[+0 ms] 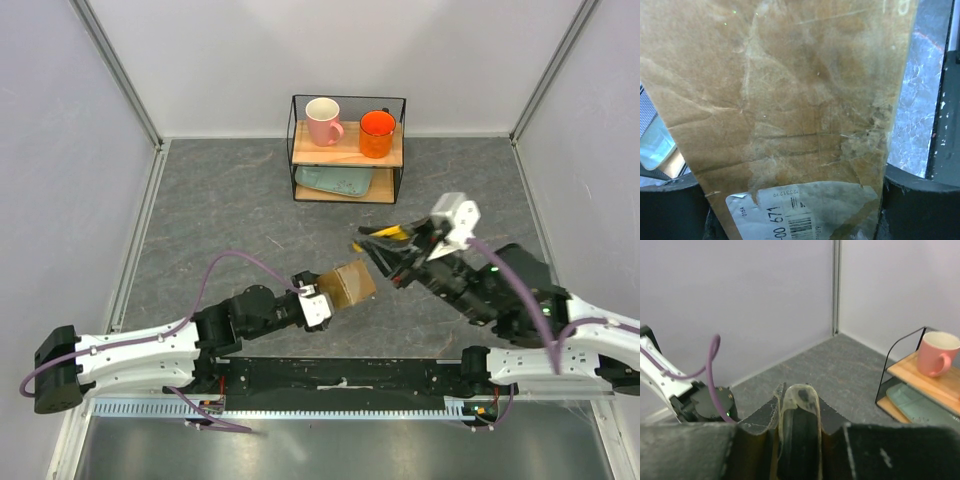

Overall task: Unpack the express box
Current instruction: Cut the express box.

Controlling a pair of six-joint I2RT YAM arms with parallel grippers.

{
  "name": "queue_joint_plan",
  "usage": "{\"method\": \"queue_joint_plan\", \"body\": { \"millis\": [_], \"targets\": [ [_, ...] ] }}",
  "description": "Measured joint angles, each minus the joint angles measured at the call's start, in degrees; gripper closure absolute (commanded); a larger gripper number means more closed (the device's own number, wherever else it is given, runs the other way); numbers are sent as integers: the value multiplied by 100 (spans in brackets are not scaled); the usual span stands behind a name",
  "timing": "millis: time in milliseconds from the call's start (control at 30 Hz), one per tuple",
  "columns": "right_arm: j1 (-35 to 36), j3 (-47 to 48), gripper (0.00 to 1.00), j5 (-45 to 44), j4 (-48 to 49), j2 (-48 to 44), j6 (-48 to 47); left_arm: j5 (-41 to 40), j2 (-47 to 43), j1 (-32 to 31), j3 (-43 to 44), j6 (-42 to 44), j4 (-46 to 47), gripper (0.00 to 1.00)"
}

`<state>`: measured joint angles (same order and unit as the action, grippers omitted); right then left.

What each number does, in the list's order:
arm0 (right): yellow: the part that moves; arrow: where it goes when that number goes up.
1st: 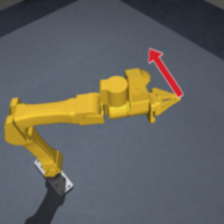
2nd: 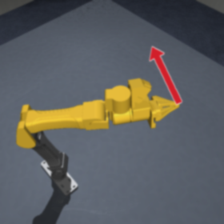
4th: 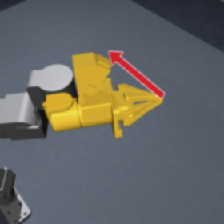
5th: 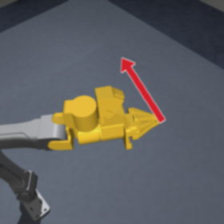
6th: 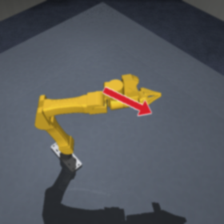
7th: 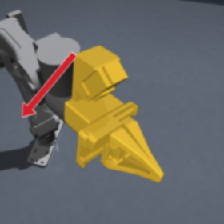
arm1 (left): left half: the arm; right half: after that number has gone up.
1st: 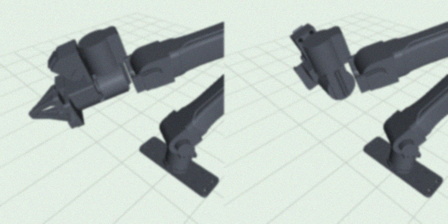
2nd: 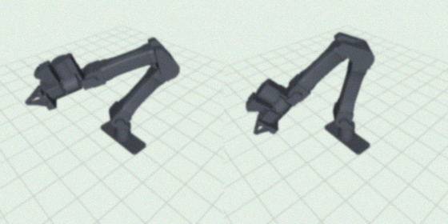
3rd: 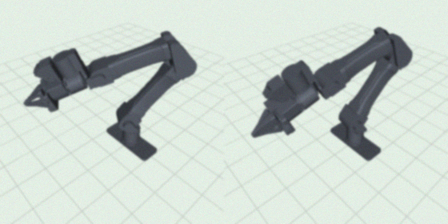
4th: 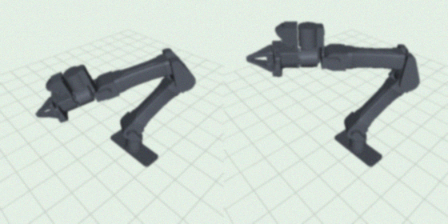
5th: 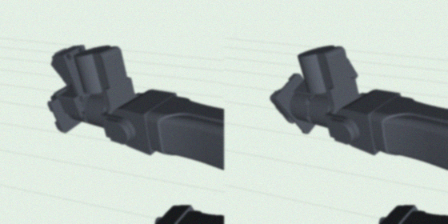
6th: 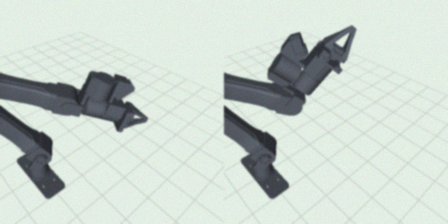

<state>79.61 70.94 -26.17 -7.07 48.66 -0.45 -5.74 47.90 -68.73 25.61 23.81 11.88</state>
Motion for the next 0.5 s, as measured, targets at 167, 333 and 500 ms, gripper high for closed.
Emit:
{"method": "queue_joint_plan", "body": {
  "millis": [167,333,500],
  "targets": [
    [0,-649,100,48,240,326,173,-103,-251,-79,-52,-313,173,93],
    [-2,-984,100,13,452,577,275,-304,-382,-79,-122,-496,262,94],
    [-9,-1187,100,-66,669,483,350,-317,-382,-79,-162,-544,258,95]
  ]
}}
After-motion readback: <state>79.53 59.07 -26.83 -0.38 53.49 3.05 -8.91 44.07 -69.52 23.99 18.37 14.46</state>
